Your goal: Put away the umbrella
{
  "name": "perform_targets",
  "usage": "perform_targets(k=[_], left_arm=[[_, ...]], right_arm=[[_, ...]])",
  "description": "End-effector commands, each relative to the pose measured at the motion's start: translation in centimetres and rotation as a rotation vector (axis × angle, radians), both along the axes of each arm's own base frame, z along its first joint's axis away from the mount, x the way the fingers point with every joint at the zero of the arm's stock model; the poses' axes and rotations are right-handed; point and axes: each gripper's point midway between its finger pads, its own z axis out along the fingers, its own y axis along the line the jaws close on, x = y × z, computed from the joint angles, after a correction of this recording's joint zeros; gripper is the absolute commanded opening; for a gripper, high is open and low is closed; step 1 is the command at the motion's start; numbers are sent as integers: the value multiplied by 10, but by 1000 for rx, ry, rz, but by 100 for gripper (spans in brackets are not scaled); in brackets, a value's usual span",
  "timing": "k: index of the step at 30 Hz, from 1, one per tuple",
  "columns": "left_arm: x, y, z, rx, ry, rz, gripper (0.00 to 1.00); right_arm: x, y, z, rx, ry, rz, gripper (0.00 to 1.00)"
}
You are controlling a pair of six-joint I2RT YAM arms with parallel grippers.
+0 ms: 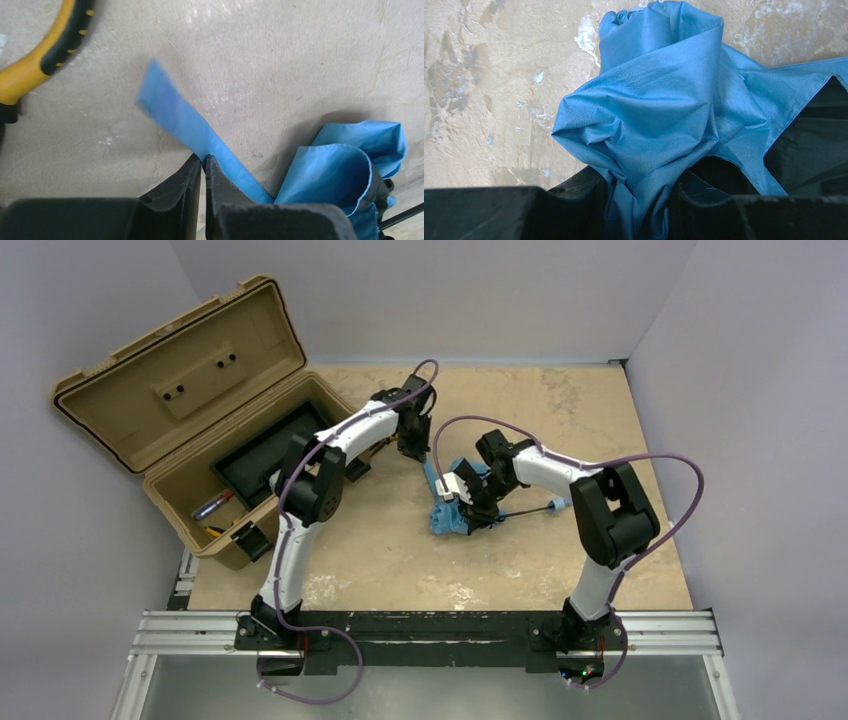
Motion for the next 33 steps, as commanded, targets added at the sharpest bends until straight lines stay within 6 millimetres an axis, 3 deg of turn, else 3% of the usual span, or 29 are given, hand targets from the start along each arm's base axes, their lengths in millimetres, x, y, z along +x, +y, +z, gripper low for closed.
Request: perform_targets(k=[1,5,11,15,18,21,27,29,31,33], left_arm=[[18,-3,27,-92,-15,44,10],[27,-8,41,-127,-28,27,19],[30,-17,82,-206,-85,-13,26],[27,-24,129,-313,-171,-47,30],[18,-21,183,-387,-288,-61,35],[9,-1,226,-392,-413,-46,40],[-21,68,300,-307,-707,-10,53],[-40,91,317,-255,-814,-27,68],[-61,106,329,-246,-924,-52,93],[-88,109,334,-287,-1025,-124,100]], right_arm=[[-77,-56,-43,-309,288,26,14],[-76,-56,-44,-311,288,20,14],[-75,-56,-49,-329,291,16,14],[-76,-56,-53,-338,316,17,14],[-77,-55,-54,-341,336,22,13],[-77,-56,-53,-346,341,26,13],[-76,-59,-56,-384,363,31,13],[-74,-60,-58,-400,368,22,11],[-71,-59,-60,-413,370,10,9],[-67,-58,-62,-427,378,-2,8]])
